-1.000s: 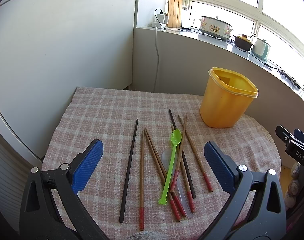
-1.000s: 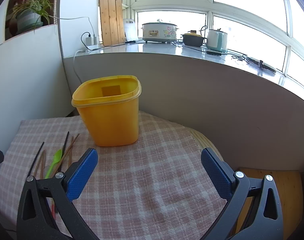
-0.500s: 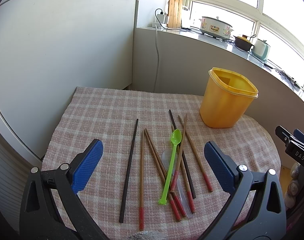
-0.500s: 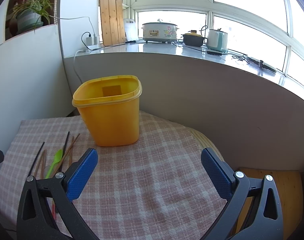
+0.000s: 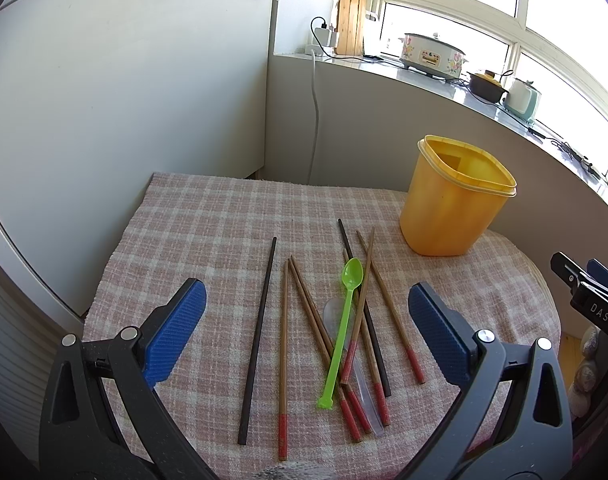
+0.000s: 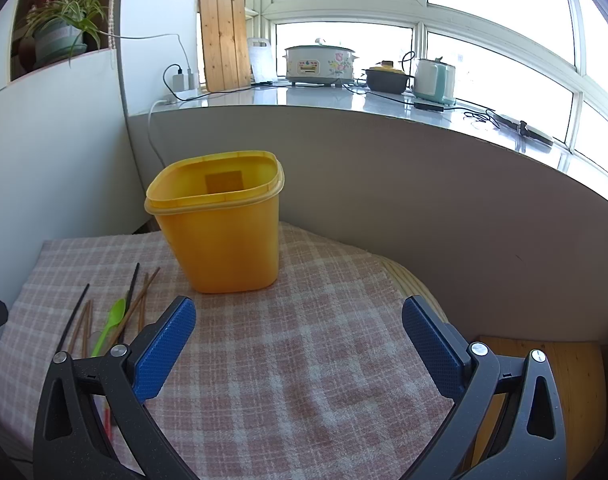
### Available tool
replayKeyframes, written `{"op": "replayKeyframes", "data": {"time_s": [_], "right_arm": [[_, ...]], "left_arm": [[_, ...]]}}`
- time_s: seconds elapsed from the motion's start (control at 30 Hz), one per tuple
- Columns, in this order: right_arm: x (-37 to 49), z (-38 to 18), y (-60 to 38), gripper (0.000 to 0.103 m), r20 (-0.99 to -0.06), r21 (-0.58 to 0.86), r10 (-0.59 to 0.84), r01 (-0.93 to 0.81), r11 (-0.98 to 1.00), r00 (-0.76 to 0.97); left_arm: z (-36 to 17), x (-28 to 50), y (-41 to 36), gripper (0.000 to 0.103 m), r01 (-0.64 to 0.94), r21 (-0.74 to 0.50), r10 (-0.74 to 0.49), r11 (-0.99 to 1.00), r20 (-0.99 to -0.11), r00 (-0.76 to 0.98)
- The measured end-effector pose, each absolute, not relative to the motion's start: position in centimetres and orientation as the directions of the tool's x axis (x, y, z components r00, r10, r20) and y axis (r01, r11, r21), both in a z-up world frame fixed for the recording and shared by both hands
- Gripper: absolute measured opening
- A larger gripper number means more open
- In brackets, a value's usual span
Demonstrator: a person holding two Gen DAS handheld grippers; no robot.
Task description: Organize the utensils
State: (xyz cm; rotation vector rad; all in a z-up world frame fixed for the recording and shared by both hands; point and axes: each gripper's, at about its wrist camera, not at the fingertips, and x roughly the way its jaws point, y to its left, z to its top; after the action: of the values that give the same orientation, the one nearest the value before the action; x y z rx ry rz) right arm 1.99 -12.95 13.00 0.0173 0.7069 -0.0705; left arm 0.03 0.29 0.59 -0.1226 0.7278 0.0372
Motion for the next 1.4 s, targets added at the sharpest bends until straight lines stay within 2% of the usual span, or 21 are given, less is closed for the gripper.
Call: {"op": "replayKeyframes", "data": {"time_s": [0.43,0.8,0.9,0.97,1.1,1.17,1.23,1.27,1.3,1.37,1.4], "right_arm": [[2.2,12.8,-12.7,0.102,-0.658,-0.002,-0.05,0.065,0.998,0.751],[3.6,11.1,-10.0,0.102,-0.699,0.052,0.102,-0.092,0.994,0.708],[4.1,10.3,-8.6,0.102,-0.71,0.093,0.191,-0.179,0.98,0.678],[4.4,9.7,-7.8,0.102,-0.713,0.12,0.239,-0.221,0.968,0.659],[5.3,8.1,-6.5,0.102,-0.749,0.18,0.31,-0.271,0.946,0.586],[6.0,7.1,-6.2,0.102,-0.77,0.223,0.336,-0.265,0.938,0.543],[6.8,6.3,-6.1,0.102,-0.785,0.256,0.355,-0.255,0.932,0.508],[7.1,5.9,-6.0,0.098,-0.793,0.264,0.358,-0.251,0.931,0.493],[7.3,5.6,-5.8,0.096,-0.8,0.269,0.361,-0.252,0.93,0.479],[7.8,5.1,-5.2,0.083,-0.81,0.272,0.371,-0.27,0.924,0.454],[8.0,4.9,-4.9,0.081,-0.816,0.266,0.37,-0.279,0.923,0.444]], "left_arm": [[-0.2,0.0,0.5,0.103,-0.085,-0.099,-0.004,0.991,-0.675,0.738],[-3.7,0.4,4.4,0.102,-0.122,-0.154,-0.034,0.98,-0.741,0.67],[-4.6,0.5,5.8,0.092,-0.106,-0.218,-0.092,0.97,-0.736,0.671],[-5.1,0.7,6.4,0.082,-0.106,-0.235,-0.108,0.966,-0.742,0.662],[-6.4,1.6,7.1,0.074,-0.099,-0.254,-0.138,0.962,-0.769,0.625],[-7.2,2.1,7.4,0.061,-0.085,-0.276,-0.172,0.957,-0.781,0.6],[-8.0,2.7,7.6,0.054,-0.078,-0.283,-0.189,0.956,-0.796,0.575],[-8.3,3.0,7.7,0.049,-0.073,-0.283,-0.194,0.956,-0.802,0.565],[-8.6,3.3,7.7,0.047,-0.066,-0.281,-0.198,0.958,-0.807,0.557],[-8.9,4.0,7.8,0.045,-0.056,-0.274,-0.201,0.96,-0.817,0.541],[-9.1,4.4,7.7,0.045,-0.044,-0.272,-0.208,0.961,-0.82,0.533]]}}
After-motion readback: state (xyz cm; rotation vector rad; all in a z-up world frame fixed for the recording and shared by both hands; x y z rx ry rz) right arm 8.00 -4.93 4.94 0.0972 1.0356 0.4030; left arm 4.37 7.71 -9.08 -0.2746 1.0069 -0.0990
